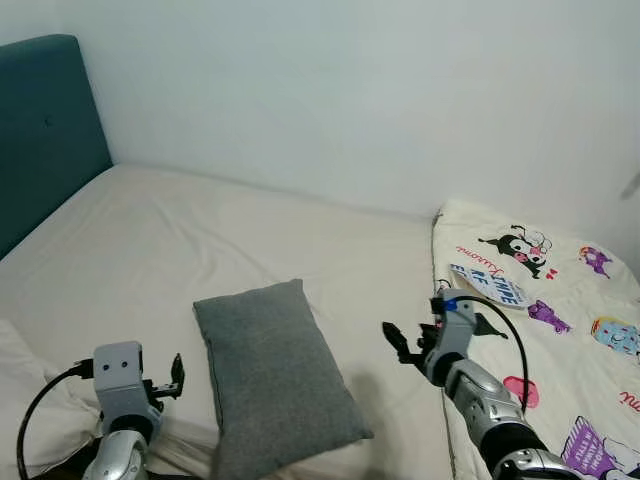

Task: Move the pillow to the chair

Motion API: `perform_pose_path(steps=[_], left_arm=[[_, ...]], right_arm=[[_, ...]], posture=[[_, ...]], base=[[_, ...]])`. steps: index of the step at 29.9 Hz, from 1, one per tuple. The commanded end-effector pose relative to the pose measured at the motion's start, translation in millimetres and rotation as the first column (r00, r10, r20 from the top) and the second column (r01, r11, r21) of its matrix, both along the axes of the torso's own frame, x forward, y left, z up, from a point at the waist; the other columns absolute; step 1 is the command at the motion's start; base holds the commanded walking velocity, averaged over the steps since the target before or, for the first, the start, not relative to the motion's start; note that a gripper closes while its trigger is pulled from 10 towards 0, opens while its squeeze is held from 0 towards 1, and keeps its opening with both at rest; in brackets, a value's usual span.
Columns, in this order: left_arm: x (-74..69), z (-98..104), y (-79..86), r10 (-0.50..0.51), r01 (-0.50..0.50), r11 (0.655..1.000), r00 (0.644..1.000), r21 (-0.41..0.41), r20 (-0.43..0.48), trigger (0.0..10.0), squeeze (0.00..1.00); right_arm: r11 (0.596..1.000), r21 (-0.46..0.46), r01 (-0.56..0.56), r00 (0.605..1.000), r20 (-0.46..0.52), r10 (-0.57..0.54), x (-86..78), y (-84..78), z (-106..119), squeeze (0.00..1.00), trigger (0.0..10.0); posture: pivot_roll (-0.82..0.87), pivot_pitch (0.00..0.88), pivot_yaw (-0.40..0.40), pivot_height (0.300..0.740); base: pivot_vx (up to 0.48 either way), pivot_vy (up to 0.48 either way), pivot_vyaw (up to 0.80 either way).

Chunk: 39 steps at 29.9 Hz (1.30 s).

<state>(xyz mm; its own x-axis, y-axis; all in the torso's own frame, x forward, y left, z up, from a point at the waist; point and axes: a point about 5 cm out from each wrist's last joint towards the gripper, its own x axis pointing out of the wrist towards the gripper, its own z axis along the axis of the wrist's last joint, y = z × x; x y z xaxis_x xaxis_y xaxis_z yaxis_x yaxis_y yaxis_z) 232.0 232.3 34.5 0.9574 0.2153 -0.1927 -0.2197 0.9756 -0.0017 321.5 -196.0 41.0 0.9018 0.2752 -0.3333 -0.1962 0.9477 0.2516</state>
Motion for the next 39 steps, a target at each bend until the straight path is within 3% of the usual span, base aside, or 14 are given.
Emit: perform_pose_path(steps=[1,13,20,31,39], left_arm=[[0.2,1.3,2.4,0.007,-0.007,1.000,1.000,0.014,-0.006,10.0,0.00],[2.4,8.4,6.4,0.016,-0.016,1.000,1.000,0.022,0.017,10.0,0.00],[-0.2,21.3,10.3,-0.004,0.001,0.998,0.999,0.063,0.046,10.0,0.00],[6.1,43.7,12.9,-0.043,0.033,0.993,0.995,0.111,0.091,10.0,0.00],[4.0,48.0,11.7,-0.060,0.048,0.991,0.994,0.126,0.089,10.0,0.00]], right_arm=[[1.000,0.024,0.015,1.000,-0.016,-0.015,0.1,-3.3,-0.6,0.00,10.0],[0.997,0.041,0.062,0.998,-0.011,-0.061,6.1,-11.2,6.4,0.00,10.0],[0.986,0.126,0.108,0.994,-0.027,-0.105,5.7,-22.7,8.8,0.00,10.0],[0.984,0.158,0.077,0.997,-0.025,-0.074,2.5,-18.6,5.8,0.00,10.0],[0.977,0.192,0.088,0.996,-0.025,-0.085,1.9,-19.7,5.5,0.00,10.0]], posture=[[-0.03,0.000,-0.111,0.685],[-0.03,0.000,-0.110,0.660],[-0.03,0.000,-0.098,0.635],[-0.04,0.000,-0.071,0.605],[-0.03,0.000,-0.062,0.585]], base=[[0.000,0.000,0.00],[0.000,0.000,0.00],[0.000,0.000,0.00],[0.000,0.000,0.00],[0.000,0.000,0.00]])
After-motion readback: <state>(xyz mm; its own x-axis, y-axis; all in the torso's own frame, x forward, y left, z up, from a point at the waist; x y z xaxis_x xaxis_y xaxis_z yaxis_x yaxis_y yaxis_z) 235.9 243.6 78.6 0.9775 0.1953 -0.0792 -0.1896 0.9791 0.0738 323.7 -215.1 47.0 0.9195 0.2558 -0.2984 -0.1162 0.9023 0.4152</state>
